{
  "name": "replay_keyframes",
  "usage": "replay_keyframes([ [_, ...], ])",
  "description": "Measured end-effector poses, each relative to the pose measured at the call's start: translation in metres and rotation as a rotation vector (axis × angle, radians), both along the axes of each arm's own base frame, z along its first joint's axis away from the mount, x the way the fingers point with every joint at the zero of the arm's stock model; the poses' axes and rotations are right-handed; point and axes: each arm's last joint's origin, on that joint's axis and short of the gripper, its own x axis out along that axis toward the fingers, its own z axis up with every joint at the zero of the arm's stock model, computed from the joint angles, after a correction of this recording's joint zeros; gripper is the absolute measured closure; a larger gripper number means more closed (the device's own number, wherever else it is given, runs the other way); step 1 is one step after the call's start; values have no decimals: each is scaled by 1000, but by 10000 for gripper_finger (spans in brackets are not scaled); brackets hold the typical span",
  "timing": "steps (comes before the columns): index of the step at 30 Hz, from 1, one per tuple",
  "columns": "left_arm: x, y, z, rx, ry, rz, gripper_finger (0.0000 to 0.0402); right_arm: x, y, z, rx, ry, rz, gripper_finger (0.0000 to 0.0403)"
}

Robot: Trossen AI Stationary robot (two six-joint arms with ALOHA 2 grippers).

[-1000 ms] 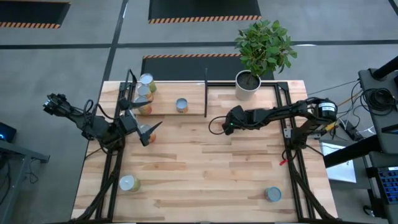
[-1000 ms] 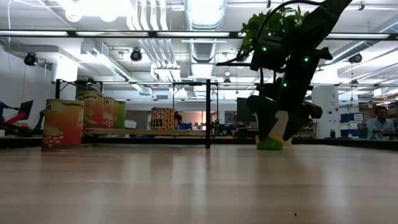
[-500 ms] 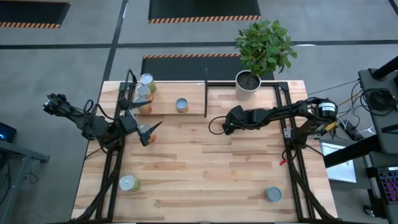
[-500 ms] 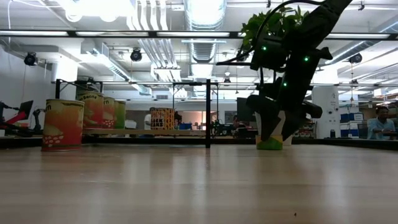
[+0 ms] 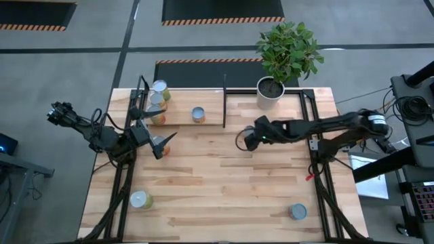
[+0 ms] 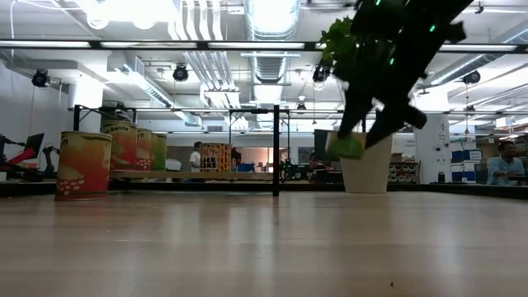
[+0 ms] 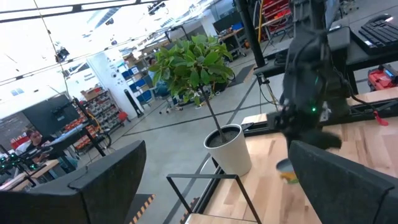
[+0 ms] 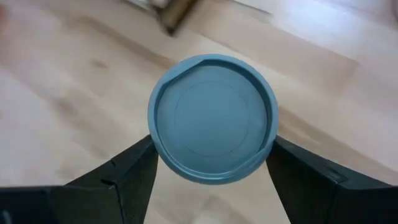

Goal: Pick and place cans onto a shelf
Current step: Put the small green corn can on the shelf

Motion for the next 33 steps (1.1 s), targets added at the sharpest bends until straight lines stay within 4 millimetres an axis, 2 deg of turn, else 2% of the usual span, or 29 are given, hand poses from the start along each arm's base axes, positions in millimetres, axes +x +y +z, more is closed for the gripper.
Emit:
replay_keyframes([
  [6,0,0,0,0,-1,0,23,-6,27,28,-34,-162,62,138],
  [12,-2,1,1,-2,-8,0,23,10,44,53,-118,-217,141,138],
  [26,-6,3,2,-3,-17,0,23,86,53,102,-307,-141,356,138],
  [33,-7,4,3,-6,-22,1,23,123,48,122,-380,-80,441,138],
])
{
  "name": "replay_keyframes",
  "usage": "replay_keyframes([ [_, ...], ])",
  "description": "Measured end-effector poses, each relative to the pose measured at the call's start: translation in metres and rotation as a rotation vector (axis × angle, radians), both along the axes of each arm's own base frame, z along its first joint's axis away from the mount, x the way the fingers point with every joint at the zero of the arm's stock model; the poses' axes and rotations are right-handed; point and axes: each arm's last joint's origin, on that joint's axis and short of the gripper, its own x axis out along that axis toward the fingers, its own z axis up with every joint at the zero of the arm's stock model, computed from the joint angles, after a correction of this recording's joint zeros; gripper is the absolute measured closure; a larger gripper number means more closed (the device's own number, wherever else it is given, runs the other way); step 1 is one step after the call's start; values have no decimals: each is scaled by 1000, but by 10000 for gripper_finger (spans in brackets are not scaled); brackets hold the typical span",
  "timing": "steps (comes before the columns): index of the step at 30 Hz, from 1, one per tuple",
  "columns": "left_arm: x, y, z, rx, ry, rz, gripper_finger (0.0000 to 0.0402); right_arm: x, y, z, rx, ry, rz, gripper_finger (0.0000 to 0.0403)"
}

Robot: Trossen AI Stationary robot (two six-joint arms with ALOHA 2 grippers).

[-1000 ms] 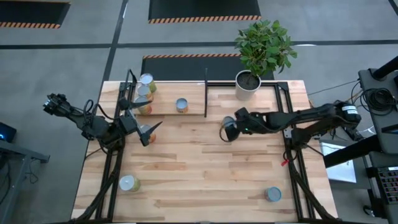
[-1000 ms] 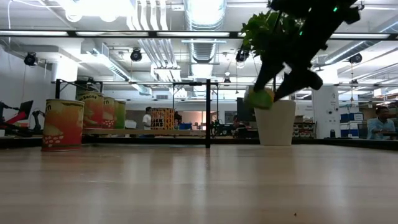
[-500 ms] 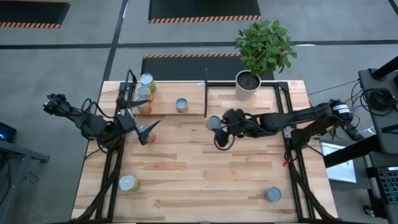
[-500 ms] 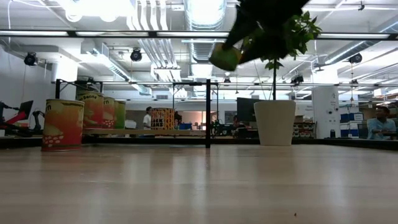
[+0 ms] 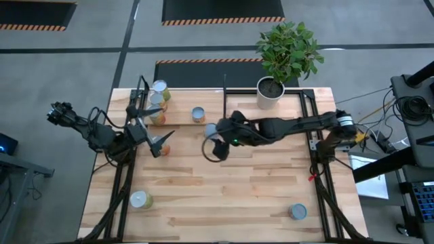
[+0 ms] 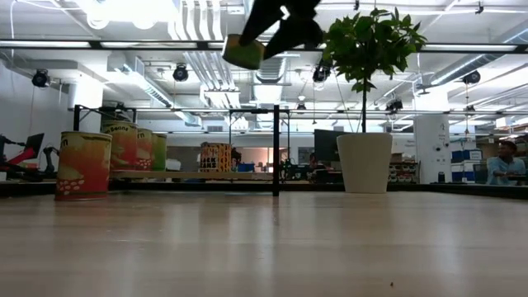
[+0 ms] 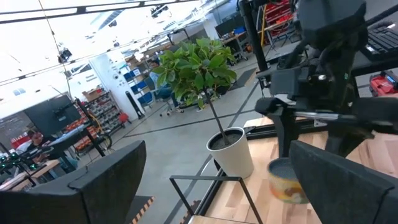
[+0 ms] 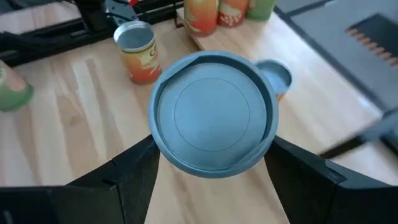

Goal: Pick and place cans onto a shelf
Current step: Put the small green corn can on the shelf

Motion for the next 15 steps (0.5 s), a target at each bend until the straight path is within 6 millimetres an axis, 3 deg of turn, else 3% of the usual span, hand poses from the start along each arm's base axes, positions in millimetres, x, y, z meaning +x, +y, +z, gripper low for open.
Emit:
replay_keyframes([
  [15,-10,6,5,-34,-46,12,23,64,-46,11,-81,39,135,138],
])
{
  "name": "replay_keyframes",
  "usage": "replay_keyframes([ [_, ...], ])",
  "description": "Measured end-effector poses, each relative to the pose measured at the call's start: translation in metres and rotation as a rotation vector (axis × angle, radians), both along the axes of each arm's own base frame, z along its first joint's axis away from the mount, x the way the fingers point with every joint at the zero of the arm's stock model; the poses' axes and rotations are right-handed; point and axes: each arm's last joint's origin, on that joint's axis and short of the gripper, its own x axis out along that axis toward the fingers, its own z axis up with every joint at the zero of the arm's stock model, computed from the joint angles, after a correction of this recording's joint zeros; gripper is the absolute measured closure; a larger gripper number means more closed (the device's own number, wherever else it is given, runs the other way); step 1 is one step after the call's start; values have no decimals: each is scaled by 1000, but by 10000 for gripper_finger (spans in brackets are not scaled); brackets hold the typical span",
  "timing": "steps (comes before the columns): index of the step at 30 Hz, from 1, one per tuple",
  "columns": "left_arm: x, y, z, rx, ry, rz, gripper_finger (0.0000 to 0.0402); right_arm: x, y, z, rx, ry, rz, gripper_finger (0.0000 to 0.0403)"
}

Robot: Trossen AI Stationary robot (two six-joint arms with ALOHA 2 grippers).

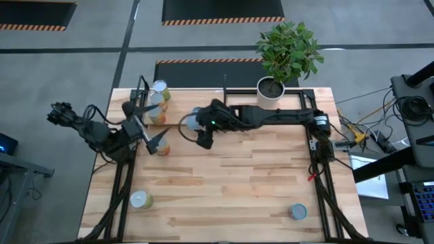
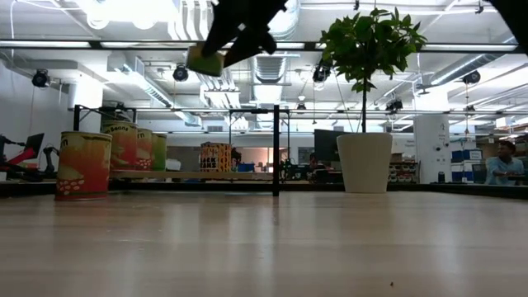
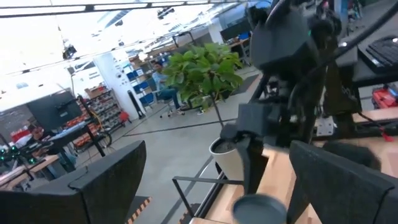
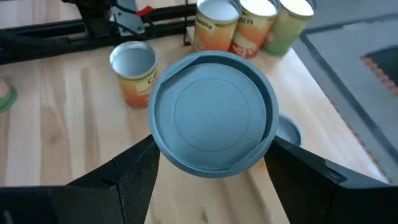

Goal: Pick and place cans onto a shelf
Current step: Put the small green corn can on the shelf

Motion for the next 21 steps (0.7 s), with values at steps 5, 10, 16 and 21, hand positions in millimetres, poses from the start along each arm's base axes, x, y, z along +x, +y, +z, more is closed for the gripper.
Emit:
replay_keyframes([
  [5,-10,5,-1,-30,-37,5,23,24,-19,-7,-25,-1,47,138],
  [10,-18,10,-1,-46,-67,5,23,48,-39,-20,-69,3,59,143],
  [16,-24,14,-2,-57,-85,5,23,75,-64,-42,-153,8,81,145],
  [21,-26,14,-3,-58,-88,4,23,91,-80,-70,-202,6,90,145],
])
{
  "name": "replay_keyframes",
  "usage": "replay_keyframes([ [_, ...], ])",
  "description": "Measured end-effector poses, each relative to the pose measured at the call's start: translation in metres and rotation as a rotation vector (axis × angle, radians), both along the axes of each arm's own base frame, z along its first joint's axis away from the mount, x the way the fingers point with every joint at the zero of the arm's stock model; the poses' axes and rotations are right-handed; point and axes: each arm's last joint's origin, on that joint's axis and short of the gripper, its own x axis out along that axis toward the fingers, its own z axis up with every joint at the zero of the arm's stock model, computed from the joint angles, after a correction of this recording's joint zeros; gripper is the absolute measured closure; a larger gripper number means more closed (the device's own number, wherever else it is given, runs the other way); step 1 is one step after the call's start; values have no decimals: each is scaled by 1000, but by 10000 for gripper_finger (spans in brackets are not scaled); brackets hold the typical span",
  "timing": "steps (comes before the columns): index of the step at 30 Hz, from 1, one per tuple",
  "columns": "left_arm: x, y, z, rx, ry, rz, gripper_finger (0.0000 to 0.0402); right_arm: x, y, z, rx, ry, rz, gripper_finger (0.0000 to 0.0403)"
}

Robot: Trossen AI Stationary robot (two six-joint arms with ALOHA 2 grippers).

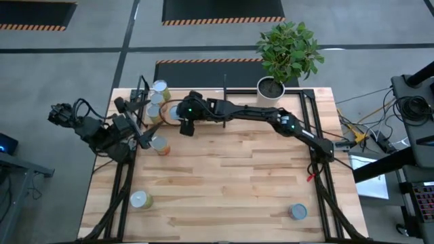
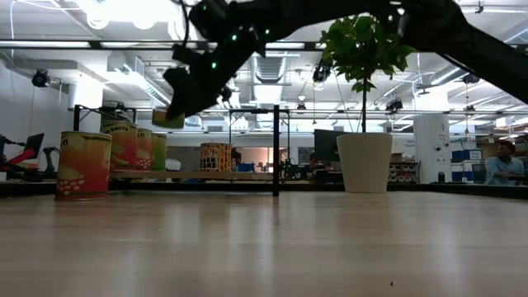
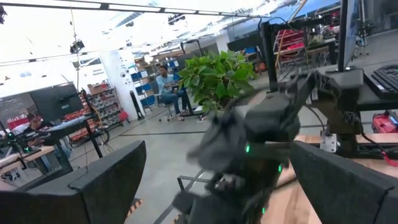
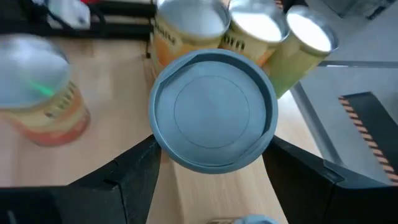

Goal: Pick and place cans onto a shelf
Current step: Put the small green corn can on the shelf

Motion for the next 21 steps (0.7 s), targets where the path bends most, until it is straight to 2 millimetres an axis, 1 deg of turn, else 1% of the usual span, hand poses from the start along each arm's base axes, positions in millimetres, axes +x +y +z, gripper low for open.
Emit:
replay_keyframes([
  [5,0,0,0,1,1,0,23,4,-10,-19,-30,44,11,145],
  [12,0,0,0,1,2,0,23,13,-13,-42,-73,65,43,145],
  [18,1,-1,0,1,1,0,23,15,-16,-50,-81,69,45,145],
  [21,1,-1,0,1,1,0,23,16,-16,-49,-90,55,46,137],
])
